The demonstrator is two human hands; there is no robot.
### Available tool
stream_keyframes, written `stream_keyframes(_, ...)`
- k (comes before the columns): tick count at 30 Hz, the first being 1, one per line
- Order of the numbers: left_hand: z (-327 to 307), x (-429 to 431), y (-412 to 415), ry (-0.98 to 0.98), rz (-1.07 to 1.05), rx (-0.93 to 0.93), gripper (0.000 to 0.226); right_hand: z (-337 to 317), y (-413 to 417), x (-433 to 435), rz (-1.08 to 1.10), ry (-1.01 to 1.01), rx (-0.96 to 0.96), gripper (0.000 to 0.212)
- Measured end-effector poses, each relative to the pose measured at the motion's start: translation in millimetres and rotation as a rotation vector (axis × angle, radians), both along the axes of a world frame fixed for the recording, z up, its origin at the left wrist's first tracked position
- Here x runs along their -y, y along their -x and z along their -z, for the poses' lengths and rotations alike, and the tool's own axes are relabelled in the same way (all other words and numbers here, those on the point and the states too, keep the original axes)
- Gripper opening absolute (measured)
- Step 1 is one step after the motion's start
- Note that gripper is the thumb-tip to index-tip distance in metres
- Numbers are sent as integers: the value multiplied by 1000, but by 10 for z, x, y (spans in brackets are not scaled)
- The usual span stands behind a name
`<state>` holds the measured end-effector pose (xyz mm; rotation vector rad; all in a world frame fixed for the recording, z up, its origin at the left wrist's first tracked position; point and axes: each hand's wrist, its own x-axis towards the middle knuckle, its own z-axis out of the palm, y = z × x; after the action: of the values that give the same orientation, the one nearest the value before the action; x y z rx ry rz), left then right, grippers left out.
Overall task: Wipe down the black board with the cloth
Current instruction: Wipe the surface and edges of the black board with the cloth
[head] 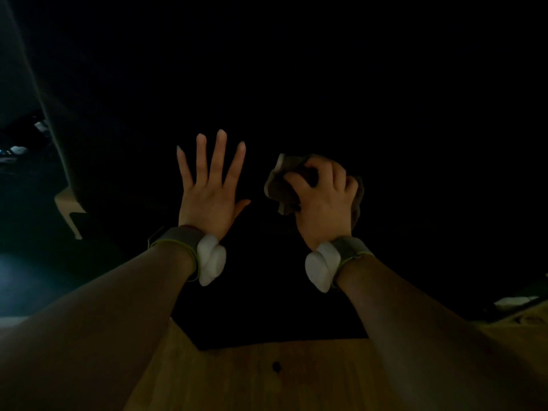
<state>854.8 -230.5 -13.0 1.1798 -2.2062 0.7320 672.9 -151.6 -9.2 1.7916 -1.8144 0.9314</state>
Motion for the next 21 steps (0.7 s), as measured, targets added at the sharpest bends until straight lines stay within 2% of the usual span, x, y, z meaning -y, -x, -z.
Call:
stream_keyframes(3,-2,-10,-9,-7,4,7,99,344,1,-32,-56,-140,-3,38)
stream_keyframes(6,-8,-11,-10,-4,20,14,99,703,37,-114,-86,-406,-14,38)
stream_keyframes(8,1,6,5,7,12,24,101,783,69,-145,-117,-456,-9,37)
stream_keyframes(10,4,17,-8,7,4,25,101,703,74,-162,-167,-400,0,35)
stream_keyframes(15,55,14,-72,31,57,-17,91,366,73,-158,-200,-66,10,35)
stream_keyframes(21,428,-112,-263,-9,66,38,80,111,36,-181,-238,51,30,35)
